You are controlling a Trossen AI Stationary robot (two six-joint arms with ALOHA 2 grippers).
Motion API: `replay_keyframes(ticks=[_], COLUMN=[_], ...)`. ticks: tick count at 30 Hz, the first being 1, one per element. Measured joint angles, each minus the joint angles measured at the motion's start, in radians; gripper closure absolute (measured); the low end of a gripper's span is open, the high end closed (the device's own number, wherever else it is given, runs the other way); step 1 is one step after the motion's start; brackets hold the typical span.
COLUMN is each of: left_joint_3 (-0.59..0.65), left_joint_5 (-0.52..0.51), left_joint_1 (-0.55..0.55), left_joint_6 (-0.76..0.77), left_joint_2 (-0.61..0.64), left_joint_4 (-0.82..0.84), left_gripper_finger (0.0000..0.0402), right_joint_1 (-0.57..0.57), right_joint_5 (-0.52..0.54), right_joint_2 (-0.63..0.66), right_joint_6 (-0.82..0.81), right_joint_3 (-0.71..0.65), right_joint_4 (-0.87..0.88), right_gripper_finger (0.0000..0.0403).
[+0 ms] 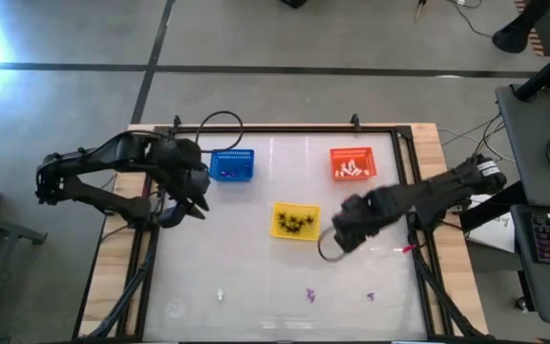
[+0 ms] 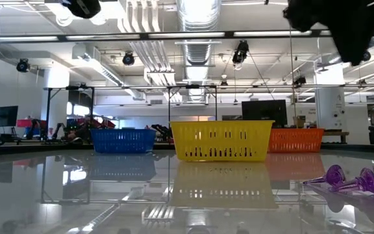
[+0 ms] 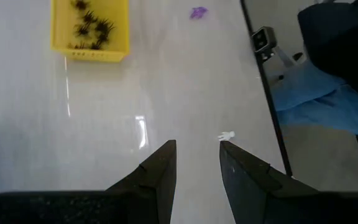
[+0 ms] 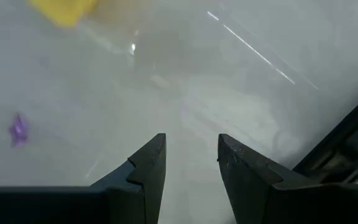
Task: Sort Halloween decoration
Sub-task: Put the purple witch hat toy into the blue bin
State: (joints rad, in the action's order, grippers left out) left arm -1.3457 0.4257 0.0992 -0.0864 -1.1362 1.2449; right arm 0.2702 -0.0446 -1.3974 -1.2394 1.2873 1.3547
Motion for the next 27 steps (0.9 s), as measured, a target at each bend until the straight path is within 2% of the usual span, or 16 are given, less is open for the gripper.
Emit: replay_keyframes(ticks=[9, 15, 21, 27], left_joint_3=[0.0, 0.014, 0.07, 0.133], left_joint_5=[-0.041, -0.043, -0.043, -0.042], left_joint_1=[-0.034, -0.035, -0.035, -0.035], left_joint_6=[0.019, 0.017, 0.018, 0.022], left_joint_2=[0.006, -0.002, 0.004, 0.006], left_joint_4=[-0.036, -0.034, -0.04, -0.049], left_gripper_finger=[0.0297, 0.0297, 0.0297, 0.0297], right_joint_1=[0.271, 0.423, 0.509, 0.546], right_joint_5=[-0.002, -0.019, -0.017, -0.016], right_joint_2=[-0.096, -0.189, -0.257, -0.298], right_joint_6=[-0.33, -0.428, -0.534, -0.664], right_joint_3=[0.0, -0.001, -0.002, -0.002], right_joint_4=[-0.008, -0.086, -0.204, -0.279], right_gripper_finger=[0.0266, 0.0266, 0.0266, 0.0266])
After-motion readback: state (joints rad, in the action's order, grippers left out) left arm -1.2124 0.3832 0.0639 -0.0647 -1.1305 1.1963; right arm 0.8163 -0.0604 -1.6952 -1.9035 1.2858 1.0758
